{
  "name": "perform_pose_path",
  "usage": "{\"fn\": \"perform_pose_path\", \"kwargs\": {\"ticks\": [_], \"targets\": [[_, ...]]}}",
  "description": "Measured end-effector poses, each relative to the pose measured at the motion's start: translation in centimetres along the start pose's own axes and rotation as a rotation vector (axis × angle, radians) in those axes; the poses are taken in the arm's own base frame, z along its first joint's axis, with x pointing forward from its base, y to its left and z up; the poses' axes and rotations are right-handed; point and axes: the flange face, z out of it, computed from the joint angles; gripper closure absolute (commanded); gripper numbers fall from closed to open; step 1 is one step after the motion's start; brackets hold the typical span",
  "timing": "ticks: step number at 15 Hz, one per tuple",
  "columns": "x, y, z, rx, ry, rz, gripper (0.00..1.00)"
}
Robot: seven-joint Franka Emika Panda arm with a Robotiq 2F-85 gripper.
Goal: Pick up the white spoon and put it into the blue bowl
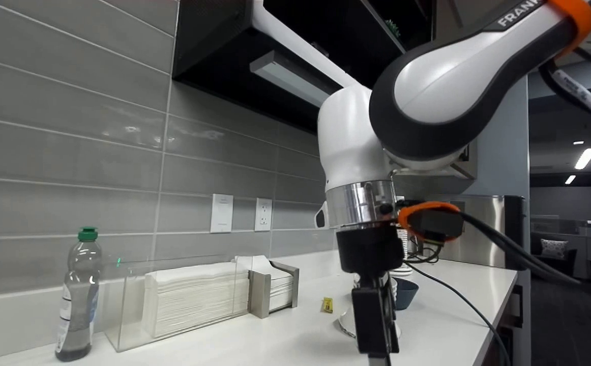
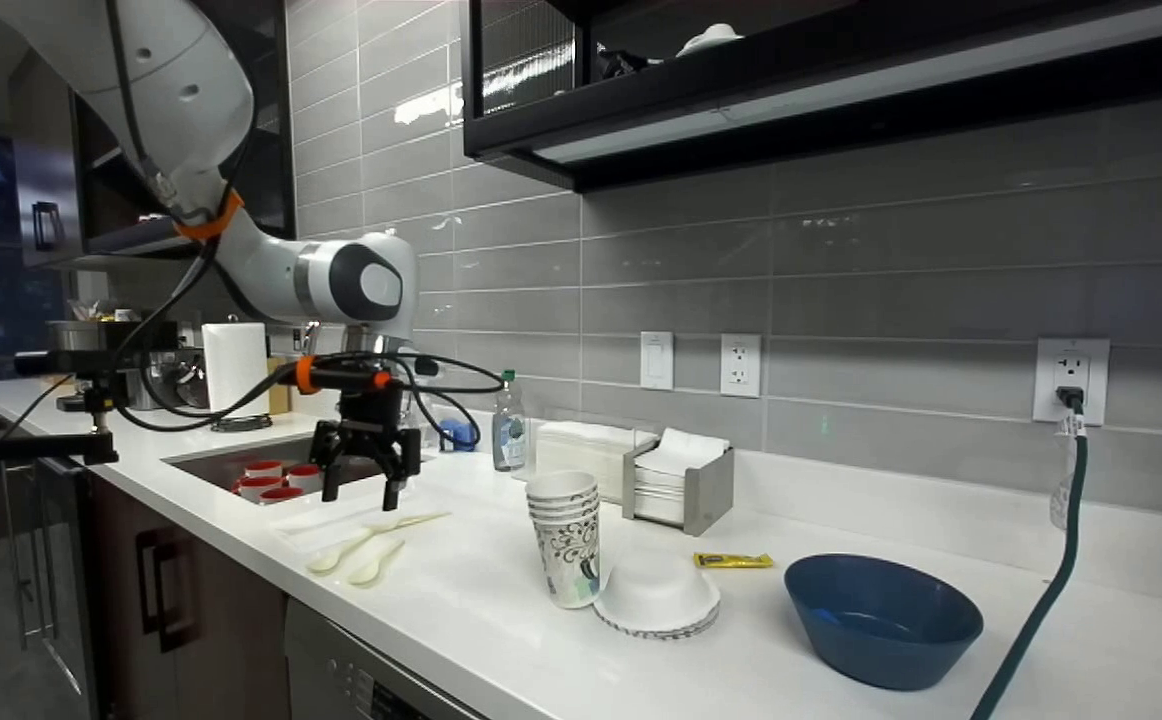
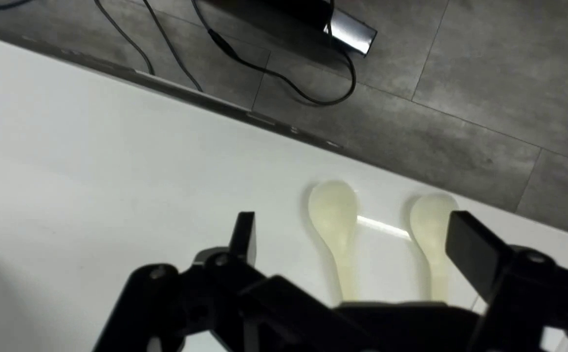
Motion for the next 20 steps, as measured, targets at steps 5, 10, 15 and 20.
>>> {"fn": "perform_pose_path", "kwargs": {"ticks": [5,10,15,20], "targets": [[2.3,-1.9,2.8,-0.015,0.079,-0.098,0.31],[3.2,-3.4,4.2,-0.033,0.117,-0.154,0.41],[3.5,-3.2,5.8,-0.091,0.116,-0.189,0.55],[3.9,-3.2,6.7,-0.095,0.124,-0.2,0.65]]}}
